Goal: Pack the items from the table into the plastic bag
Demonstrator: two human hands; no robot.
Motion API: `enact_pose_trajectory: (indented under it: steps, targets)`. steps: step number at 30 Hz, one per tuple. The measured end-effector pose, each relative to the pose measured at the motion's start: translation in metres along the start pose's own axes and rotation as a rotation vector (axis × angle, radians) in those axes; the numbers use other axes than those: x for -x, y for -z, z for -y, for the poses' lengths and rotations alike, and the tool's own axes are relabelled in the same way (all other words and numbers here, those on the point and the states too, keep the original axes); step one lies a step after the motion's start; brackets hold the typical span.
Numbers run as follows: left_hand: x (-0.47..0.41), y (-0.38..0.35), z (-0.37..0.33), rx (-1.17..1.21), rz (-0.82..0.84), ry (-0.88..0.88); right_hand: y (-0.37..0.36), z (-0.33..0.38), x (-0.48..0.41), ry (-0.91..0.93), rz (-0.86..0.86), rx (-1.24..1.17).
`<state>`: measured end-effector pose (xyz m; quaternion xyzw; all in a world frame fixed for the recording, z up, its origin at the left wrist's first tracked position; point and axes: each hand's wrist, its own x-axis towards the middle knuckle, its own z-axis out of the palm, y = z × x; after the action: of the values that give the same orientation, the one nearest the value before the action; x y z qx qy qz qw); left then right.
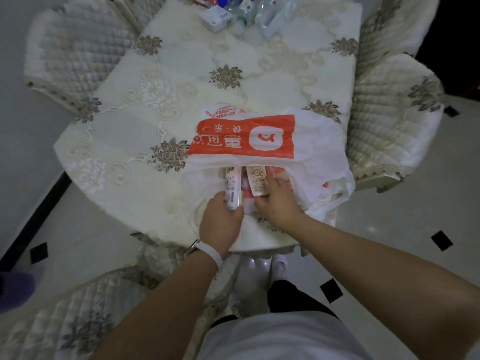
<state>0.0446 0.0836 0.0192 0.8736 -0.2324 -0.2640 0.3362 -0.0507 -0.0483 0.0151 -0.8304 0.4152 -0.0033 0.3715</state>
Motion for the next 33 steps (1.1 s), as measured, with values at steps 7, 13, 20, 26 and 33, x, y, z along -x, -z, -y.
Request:
enact_pose_trajectory:
  steps: [7, 13, 20, 26, 33]
  targets:
    - [0.036, 0.032, -0.004, -0.163, 0.002, -0.365, 0.036, 0.009, 0.063, 0.134, -0.029, 0.063]
    - [0.051, 0.043, -0.022, -0.334, 0.002, -0.687, 0.083, 0.012, 0.109, 0.243, -0.188, 0.302]
    - [0.093, 0.036, -0.071, -0.436, -0.068, -0.923, 0.130, -0.016, 0.141, 0.355, -0.312, 0.531]
    - [0.119, 0.003, -0.128, -0.524, -0.103, -0.989, 0.179, -0.059, 0.160, 0.377, -0.383, 0.569]
    - [0.167, -0.097, -0.226, -0.546, -0.071, -1.090, 0.276, -0.160, 0.204, 0.350, -0.498, 0.540]
